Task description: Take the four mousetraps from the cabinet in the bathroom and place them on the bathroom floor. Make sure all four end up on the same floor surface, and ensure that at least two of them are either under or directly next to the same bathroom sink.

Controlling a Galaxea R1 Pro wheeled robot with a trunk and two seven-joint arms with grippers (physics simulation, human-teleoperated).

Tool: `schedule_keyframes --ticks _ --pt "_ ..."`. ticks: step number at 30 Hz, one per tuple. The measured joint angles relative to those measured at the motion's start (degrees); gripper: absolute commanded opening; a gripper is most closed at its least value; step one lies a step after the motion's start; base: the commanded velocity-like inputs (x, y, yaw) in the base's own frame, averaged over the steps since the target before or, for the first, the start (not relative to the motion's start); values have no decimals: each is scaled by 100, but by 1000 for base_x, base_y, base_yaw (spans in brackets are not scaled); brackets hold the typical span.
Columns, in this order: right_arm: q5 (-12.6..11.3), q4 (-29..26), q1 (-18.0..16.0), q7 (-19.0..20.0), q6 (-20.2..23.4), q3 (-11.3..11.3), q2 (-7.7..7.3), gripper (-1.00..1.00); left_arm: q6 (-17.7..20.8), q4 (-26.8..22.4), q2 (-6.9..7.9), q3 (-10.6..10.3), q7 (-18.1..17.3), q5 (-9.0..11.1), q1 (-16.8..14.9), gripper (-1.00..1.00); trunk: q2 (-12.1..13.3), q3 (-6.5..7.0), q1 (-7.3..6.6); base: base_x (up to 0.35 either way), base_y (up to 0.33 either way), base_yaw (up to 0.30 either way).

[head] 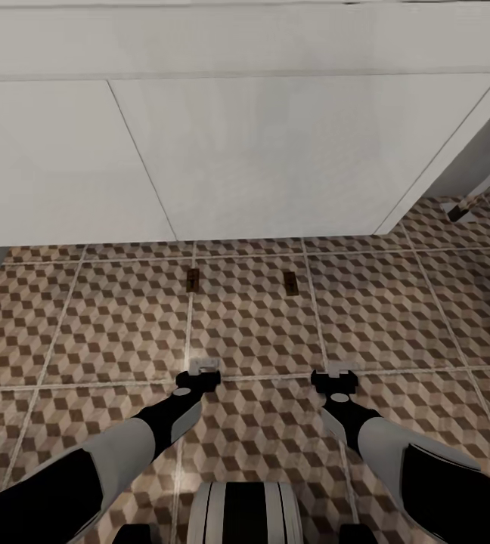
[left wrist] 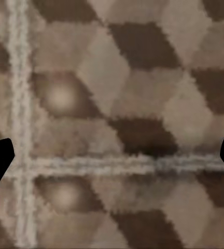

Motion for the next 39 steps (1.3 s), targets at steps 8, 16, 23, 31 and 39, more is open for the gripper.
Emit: schedule_keyframes --ticks 8,16,23,31,39 --pt "0 7 0 0 -1 -1 -2 100 1 -13 -28 -1 108 9 0 100 11 177 -21 0 0 0" --pt "34 -10 6 -8 47 8 -7 100 -8 -23 69 12 120 -15 -22 100 18 288 -33 0 0 0" --pt "-1 -4 -5 -5 16 11 -15 100 -8 -5 123 5 120 -16 -5 100 18 288 -33 0 0 0" --pt "8 -9 -8 -9 3 12 -7 100 -8 1 144 3 120 -16 0 100 18 288 -33 0 0 0" --pt "8 -9 -9 -9 8 12 -9 100 -8 1 145 3 120 -16 0 100 18 288 -33 0 0 0"
